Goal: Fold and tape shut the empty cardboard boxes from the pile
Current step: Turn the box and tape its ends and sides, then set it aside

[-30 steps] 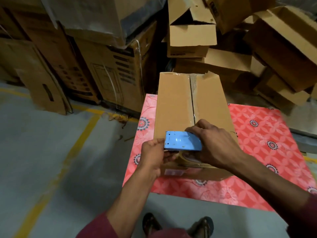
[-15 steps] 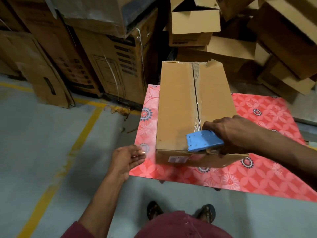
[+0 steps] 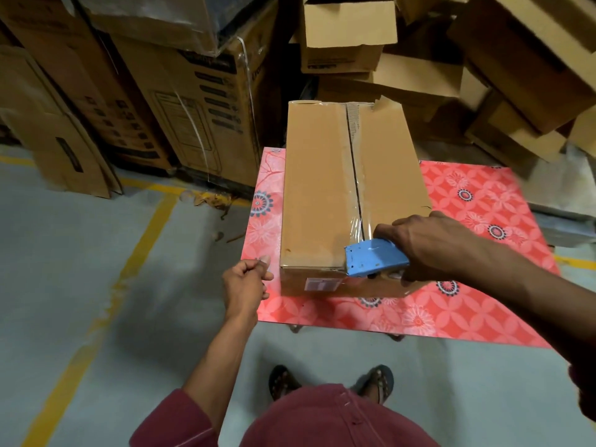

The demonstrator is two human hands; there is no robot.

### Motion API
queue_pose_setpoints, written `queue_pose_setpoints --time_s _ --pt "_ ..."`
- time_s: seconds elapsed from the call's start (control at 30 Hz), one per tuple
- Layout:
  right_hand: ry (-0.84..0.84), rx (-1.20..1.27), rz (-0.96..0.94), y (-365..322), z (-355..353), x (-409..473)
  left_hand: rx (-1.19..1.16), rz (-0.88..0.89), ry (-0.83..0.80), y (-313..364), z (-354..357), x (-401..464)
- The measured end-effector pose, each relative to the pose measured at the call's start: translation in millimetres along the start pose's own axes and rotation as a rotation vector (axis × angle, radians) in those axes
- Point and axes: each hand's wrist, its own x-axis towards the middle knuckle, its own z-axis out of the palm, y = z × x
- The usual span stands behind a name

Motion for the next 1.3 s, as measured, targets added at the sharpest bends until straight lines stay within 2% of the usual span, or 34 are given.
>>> queue_pose_setpoints --time_s 0.1,0.23,0.4,0.57,0.73,0.9,0.97,1.03,1.1,1.13,1.2,1.27,1.3 --pt "-0.008 0.029 0.021 -0.7 0.7 -1.8 0.056 0.063 0.063 1.4 -0.2 1.2" --pt "0.012 0.078 0.031 2.8 0.1 -4.8 0.059 0.060 0.071 -0.2 -0.8 5.0" --pt "-0.043 0.094 0.041 0.7 0.0 -1.2 0.101 0.028 -0.060 -13.5 10.3 6.9" --pt "-0.082 0.087 0.045 -0.2 -2.6 4.1 0.114 0.054 -0.090 -21.8 18.3 4.8" --pt "-0.111 0.051 0.045 -2.3 -4.5 8.8 0.428 0.247 -0.042 -45.6 21.4 19.7" --pt "-0.126 -0.051 0.031 -12.9 -7.6 16.0 0.663 0.106 -0.105 -55.4 21.2 20.4" --pt "-0.136 -0.094 0.036 -16.3 -6.7 18.5 0.735 0.097 -0.055 -49.4 17.8 19.0" --pt "-0.152 -0.094 0.042 -17.2 -6.0 20.2 0.683 0.245 0.105 -33.0 16.4 8.9" --pt "-0.142 -0.089 0.018 -16.3 -5.8 19.1 0.500 0.638 0.217 -9.3 18.7 -10.1" --pt "-0.123 -0.101 -0.011 -15.7 -6.8 17.3 0.464 0.869 0.198 3.1 22.8 -20.2" --pt "-0.065 -0.156 -0.109 -16.4 -11.2 12.6 0.541 1.233 -0.008 15.5 37.7 -31.8" --pt "-0.011 -0.176 -0.224 -18.7 -16.0 7.2 0.732 1.372 -0.236 12.3 54.4 -33.9" --pt "0.000 -0.170 -0.262 -19.2 -16.4 4.4 0.835 1.399 -0.298 4.7 59.9 -31.2"
